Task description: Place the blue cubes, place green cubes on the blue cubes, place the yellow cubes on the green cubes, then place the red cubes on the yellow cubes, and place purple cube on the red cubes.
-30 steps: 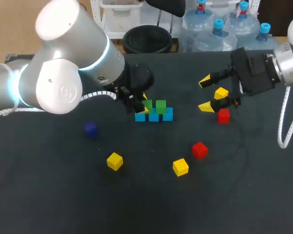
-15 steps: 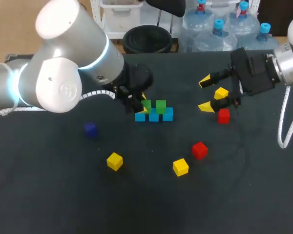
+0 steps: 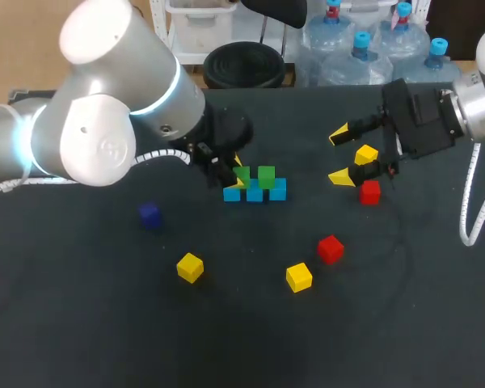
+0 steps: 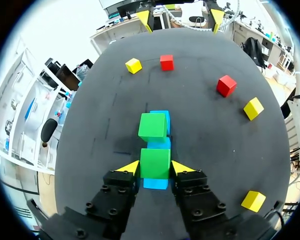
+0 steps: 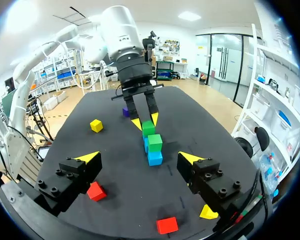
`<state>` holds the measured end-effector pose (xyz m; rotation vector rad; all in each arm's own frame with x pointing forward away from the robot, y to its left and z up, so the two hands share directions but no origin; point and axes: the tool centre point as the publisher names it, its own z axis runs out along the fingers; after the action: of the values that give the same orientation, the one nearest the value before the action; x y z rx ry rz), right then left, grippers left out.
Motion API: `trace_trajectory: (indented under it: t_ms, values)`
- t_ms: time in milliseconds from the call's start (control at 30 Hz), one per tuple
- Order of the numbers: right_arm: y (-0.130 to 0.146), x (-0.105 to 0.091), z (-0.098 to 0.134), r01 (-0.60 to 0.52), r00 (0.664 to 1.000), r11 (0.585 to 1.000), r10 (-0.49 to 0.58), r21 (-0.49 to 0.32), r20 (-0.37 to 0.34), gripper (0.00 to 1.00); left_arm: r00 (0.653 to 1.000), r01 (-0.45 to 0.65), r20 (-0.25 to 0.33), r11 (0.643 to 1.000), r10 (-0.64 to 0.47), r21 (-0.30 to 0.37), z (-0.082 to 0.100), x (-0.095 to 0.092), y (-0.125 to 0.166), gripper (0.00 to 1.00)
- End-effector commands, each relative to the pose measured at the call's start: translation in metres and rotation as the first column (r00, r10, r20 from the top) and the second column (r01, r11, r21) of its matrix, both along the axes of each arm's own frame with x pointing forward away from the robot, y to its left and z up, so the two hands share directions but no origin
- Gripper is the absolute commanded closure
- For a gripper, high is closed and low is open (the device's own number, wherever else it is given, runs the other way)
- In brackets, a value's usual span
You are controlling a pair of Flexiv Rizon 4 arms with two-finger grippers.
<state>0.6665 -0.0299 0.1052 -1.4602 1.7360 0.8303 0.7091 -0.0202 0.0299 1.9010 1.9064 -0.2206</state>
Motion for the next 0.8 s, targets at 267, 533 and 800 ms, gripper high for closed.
trace_trajectory:
  t_ms: [267, 533, 800]
  values:
    - [0.0003, 0.0002, -0.0005, 0.000, 1.000, 1.000, 0.000, 0.002, 0.001, 0.00, 1.000, 0.009, -0.011, 1.000, -0.009, 0.001, -0.0028, 0.0049, -0.0025, 1.00]
    - [0.0003, 0.0002, -0.0005, 0.000, 1.000, 1.000, 0.000, 0.002, 0.001, 0.00, 1.000, 0.011, -0.015, 1.000, -0.011, 0.003, -0.0043, 0.0055, -0.0027, 1.00]
    - [0.0003, 0.0002, -0.0005, 0.000, 1.000, 1.000, 0.000, 0.002, 0.001, 0.00, 1.000, 0.010, -0.018, 1.000, -0.009, 0.003, -0.0055, 0.0060, -0.0018, 1.00]
